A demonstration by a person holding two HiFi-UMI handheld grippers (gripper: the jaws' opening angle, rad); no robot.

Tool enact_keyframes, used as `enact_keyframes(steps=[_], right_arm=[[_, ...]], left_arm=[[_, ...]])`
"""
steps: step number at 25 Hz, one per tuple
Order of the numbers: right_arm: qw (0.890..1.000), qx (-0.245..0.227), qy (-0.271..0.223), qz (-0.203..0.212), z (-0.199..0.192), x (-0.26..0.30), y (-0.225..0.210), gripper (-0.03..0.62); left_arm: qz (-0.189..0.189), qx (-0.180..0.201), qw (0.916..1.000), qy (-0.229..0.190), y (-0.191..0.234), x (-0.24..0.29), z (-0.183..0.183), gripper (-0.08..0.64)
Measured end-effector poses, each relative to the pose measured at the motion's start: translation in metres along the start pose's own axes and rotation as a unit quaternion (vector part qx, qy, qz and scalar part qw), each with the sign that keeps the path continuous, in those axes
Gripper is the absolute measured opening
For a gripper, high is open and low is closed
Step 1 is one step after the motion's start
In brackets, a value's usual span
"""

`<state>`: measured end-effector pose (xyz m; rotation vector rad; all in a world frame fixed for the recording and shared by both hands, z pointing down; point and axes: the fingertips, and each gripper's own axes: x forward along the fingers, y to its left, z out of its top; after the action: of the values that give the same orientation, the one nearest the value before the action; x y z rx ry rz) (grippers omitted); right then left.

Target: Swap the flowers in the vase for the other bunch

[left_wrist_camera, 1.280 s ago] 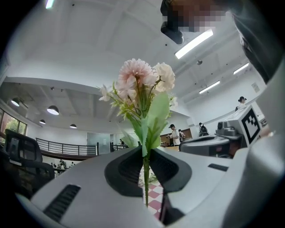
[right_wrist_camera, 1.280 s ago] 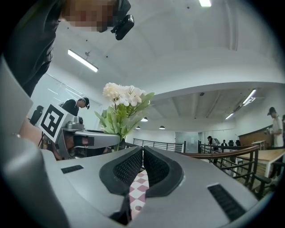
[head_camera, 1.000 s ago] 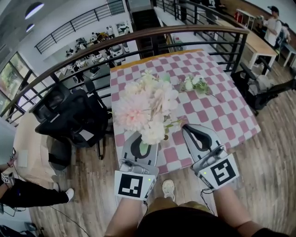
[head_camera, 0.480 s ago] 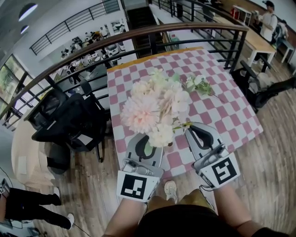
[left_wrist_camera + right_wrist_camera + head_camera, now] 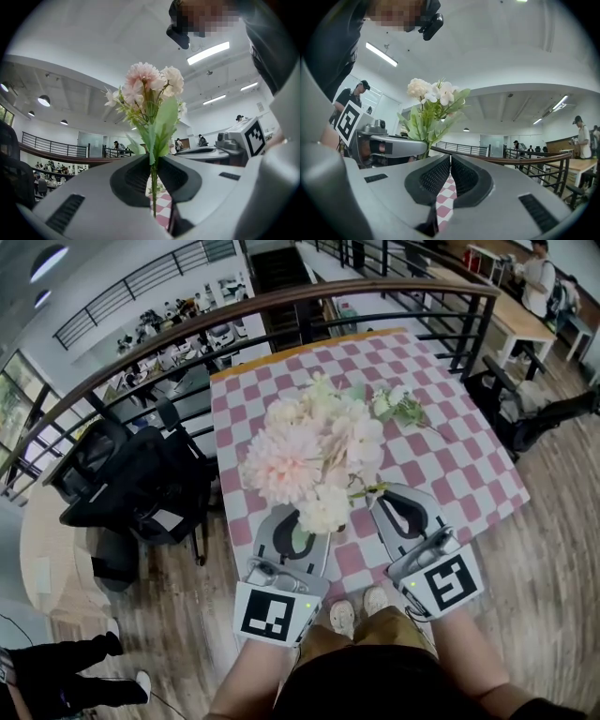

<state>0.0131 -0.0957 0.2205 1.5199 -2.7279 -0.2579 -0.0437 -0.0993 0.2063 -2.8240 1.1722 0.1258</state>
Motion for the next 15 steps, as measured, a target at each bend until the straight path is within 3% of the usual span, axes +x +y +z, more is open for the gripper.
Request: enact_keyframes(steps=[15], right_arm=[[0.999, 0.019, 0.013, 0.042, -0.022, 0.004, -0.019, 0.034]], left_arm=[[0.034, -0.019, 0.9987, 0.033, -0.003, 0.021, -0.024, 0.046]])
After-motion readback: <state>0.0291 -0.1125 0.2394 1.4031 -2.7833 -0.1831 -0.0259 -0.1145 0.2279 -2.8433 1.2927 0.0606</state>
